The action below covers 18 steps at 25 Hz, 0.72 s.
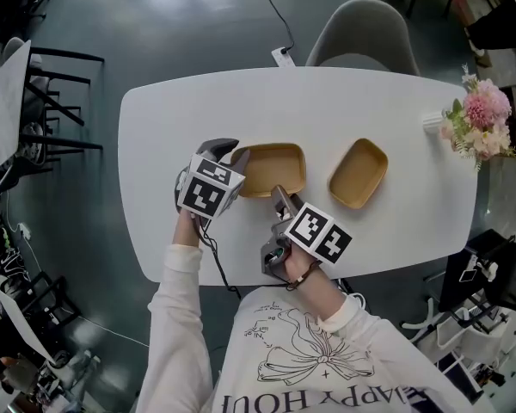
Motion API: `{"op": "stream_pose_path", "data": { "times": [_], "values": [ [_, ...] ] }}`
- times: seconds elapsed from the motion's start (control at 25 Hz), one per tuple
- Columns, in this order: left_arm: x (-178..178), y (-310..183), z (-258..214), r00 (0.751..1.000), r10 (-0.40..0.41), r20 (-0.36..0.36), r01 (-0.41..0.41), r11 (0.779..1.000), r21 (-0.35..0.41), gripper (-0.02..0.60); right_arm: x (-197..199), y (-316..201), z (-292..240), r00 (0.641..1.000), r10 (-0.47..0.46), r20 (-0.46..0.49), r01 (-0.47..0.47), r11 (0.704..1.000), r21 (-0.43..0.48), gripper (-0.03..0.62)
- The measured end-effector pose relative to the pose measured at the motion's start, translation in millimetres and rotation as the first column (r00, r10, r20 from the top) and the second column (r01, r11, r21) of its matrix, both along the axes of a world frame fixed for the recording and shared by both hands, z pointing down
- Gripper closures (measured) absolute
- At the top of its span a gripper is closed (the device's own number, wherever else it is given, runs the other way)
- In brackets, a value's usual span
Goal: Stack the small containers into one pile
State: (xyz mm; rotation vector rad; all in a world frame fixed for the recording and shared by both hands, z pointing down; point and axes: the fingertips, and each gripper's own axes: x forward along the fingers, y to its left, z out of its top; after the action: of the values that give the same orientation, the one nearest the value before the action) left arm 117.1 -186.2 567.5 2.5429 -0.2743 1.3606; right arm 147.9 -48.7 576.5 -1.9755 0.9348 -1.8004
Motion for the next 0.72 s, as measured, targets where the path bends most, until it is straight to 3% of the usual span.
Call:
{"op": "stream_pose_path", "data": {
  "times": [0.36,0.72],
  "values": [
    [-7,1,-36,0.995,-0.054,-0.085,0.059,0.996,0.06,0.472,41,26,-16,0.981,0.026,-0.195,-0.029,1.0,-0.011,0.35],
    [22,44,-57,0.984,-0.056,-0.171,0.062,0.998,0.03,0.489,113,85,-30,0.891,0.085,-0.446,-0.136,0.987,-0.084,0.351]
  ]
}}
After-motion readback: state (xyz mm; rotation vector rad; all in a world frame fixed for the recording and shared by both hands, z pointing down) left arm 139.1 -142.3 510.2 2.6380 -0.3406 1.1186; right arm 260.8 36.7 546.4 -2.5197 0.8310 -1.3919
